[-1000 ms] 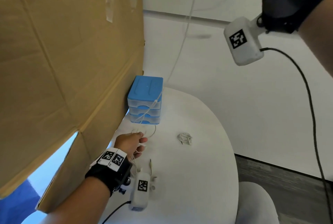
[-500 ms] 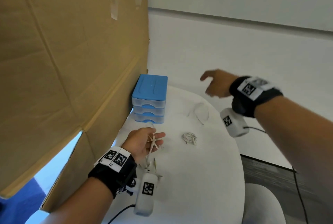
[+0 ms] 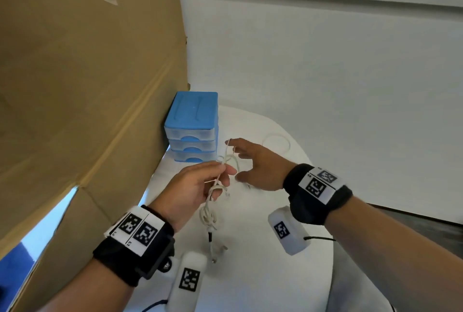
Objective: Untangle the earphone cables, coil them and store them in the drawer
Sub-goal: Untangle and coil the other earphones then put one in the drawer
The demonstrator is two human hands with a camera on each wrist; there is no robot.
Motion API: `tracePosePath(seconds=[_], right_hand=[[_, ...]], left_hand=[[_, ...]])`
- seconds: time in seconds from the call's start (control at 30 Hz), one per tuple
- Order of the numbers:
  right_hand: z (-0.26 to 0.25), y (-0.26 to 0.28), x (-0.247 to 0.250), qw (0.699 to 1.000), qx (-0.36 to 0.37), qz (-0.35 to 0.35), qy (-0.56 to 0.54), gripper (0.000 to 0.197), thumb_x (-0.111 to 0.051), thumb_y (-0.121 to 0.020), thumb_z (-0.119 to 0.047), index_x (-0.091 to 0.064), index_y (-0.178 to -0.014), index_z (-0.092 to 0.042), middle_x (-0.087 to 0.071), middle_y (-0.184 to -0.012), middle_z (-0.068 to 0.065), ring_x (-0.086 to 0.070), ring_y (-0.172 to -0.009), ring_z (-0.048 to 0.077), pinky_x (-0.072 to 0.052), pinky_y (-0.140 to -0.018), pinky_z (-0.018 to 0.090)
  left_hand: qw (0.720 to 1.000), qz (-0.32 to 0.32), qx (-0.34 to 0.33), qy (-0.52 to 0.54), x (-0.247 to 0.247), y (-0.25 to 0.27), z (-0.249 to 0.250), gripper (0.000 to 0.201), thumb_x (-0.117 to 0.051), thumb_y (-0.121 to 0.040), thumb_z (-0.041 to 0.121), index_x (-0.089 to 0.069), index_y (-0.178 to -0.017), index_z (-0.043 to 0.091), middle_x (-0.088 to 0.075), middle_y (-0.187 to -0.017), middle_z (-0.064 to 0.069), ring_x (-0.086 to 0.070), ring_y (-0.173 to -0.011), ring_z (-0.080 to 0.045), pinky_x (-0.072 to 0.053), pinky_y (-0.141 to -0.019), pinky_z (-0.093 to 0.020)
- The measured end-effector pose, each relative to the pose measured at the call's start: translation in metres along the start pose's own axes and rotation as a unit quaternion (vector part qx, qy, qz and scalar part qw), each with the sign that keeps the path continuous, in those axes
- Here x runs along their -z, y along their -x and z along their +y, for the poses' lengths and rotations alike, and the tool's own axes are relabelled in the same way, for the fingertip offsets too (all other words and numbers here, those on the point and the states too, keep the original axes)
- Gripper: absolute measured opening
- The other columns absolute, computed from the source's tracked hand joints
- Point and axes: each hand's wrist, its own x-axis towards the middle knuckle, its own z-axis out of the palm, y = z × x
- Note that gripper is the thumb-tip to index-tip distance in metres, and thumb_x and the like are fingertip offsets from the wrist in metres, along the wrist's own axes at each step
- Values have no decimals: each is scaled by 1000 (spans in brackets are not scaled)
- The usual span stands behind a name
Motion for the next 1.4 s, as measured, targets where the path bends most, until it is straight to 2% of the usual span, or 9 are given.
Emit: tracePosePath(seconds=[0.17,0.3,0.5,0.7,0.8,0.93,1.13,1.27,1.4], right_hand=[[4,-7,-3,996,19,65,-51,87,-65,-89,-11,-15,-152,-45,-39,-151,-6,-45,-134,15,-43,-108,35],[-4,-9,14,987,58,135,-61,79,-60,-91,-5,-22,-152,-38,-47,-132,-9,-56,-116,11,-44,-87,11],[-18,-7,33,976,93,174,-90,75,-58,-93,-6,-28,-149,-46,-57,-123,3,-67,-93,14,-54,-87,20],[-30,-7,26,977,106,159,-92,84,-54,-93,-4,-12,-152,-46,-48,-132,-7,-61,-105,13,-49,-64,11],[-38,-9,26,965,129,202,-105,83,-55,-91,-2,-17,-152,-44,-46,-131,-18,-63,-103,17,-56,-77,21],[-53,-11,40,948,134,266,-111,71,-55,-92,-9,-30,-147,-47,-66,-100,1,-70,-78,27,-53,-67,26],[-89,6,50,932,171,267,-175,67,-63,-91,-13,-36,-145,-41,-67,-109,6,-67,-80,16,-56,-74,20],[-87,3,43,963,119,233,-60,37,-66,-89,-25,-55,-124,-31,-66,-105,-3,-66,-83,11,-52,-79,26],[-77,5,28,989,62,122,52,13,-60,-90,-19,-73,-88,-18,-70,-95,-9,-63,-82,7,-46,-75,23]], left_hand=[[999,-9,46,24,5,-1,-2,37,-52,-82,34,-76,-95,8,-63,-79,-5,-51,-63,-16,-40,-66,-30],[994,49,102,-5,9,-5,-9,31,-53,-94,27,-74,-103,6,-68,-88,-6,-58,-62,-18,-46,-58,-28],[993,96,73,-10,12,-7,-7,31,-71,-74,41,-69,-77,10,-66,-82,-5,-53,-55,-17,-43,-54,-27],[992,107,59,-33,11,-6,-3,23,-70,-83,34,-69,-79,11,-63,-69,0,-44,-49,-14,-39,-49,-22],[978,158,57,-127,17,-10,-11,20,-70,-86,25,-72,-77,7,-65,-65,-1,-48,-53,-12,-42,-55,-22],[961,183,51,-198,26,-14,-25,22,-68,-88,20,-74,-77,1,-71,-63,-1,-60,-66,-15,-54,-82,-37],[976,202,12,-84,20,-11,-8,27,-60,-94,32,-73,-86,10,-72,-71,-7,-60,-55,-18,-52,-65,-29],[989,133,43,48,19,-5,4,39,-47,-100,32,-72,-95,1,-75,-89,-15,-66,-59,-18,-55,-57,-25],[987,98,54,113,16,-4,11,40,-41,-101,29,-68,-108,1,-75,-102,-16,-70,-62,-22,-59,-70,-30]])
